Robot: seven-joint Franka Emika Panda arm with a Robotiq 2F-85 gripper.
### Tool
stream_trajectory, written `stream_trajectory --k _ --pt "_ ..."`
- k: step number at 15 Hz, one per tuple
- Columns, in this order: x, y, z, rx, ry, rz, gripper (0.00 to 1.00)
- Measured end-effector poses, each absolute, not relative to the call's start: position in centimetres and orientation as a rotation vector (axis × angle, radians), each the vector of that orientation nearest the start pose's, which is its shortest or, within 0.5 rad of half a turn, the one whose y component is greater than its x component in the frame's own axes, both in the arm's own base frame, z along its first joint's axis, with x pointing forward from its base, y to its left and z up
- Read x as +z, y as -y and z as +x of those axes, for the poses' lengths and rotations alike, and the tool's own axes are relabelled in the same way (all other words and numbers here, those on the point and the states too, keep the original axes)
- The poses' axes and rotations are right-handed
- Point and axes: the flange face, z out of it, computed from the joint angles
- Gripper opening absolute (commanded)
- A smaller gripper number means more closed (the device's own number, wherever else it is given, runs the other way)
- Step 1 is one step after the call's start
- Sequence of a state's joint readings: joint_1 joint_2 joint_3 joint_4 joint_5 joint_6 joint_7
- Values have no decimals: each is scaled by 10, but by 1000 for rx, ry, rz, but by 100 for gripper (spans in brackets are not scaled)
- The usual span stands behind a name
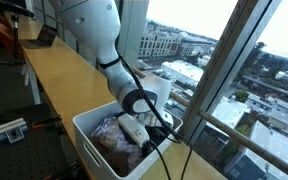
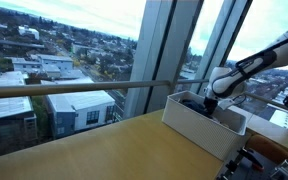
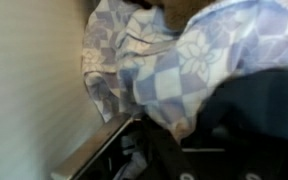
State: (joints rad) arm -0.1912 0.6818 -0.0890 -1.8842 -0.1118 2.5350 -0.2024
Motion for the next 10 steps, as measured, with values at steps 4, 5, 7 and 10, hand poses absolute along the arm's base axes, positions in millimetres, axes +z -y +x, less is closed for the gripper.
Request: stream_trajectory --k 4,5,7,10 --pt "155 170 600 73 52 -3249 2" --pt "161 169 599 65 53 -3249 0" --pt "178 164 595 39 63 -3248 0" --pt "225 145 592 -52 98 -3246 0"
